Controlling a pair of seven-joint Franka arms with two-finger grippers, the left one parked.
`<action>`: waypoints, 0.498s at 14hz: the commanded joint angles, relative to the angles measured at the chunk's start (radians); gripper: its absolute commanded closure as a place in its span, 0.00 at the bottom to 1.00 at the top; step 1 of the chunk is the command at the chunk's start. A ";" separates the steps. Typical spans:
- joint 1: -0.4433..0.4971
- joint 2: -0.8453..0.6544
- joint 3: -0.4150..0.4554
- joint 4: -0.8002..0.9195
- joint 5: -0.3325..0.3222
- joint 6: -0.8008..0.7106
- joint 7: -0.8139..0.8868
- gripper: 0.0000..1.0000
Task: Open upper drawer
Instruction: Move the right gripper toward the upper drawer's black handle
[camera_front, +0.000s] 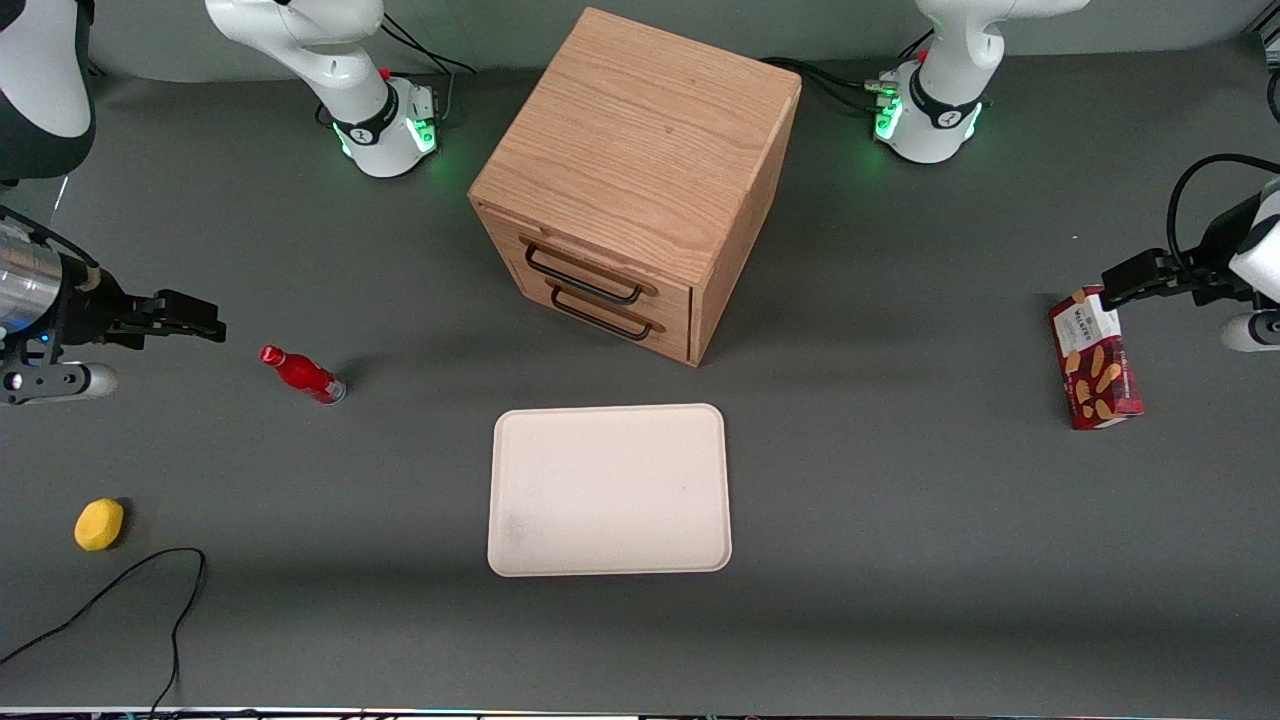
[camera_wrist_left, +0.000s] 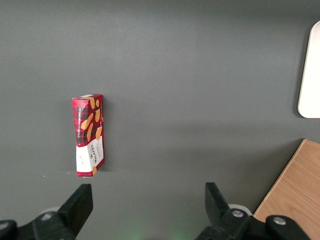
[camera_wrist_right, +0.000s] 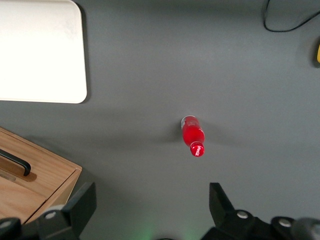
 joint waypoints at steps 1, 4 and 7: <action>0.018 -0.004 0.003 0.015 -0.016 -0.020 0.015 0.00; 0.045 0.010 0.012 0.013 0.008 -0.017 -0.042 0.00; 0.088 0.066 0.012 0.016 0.045 -0.002 -0.052 0.00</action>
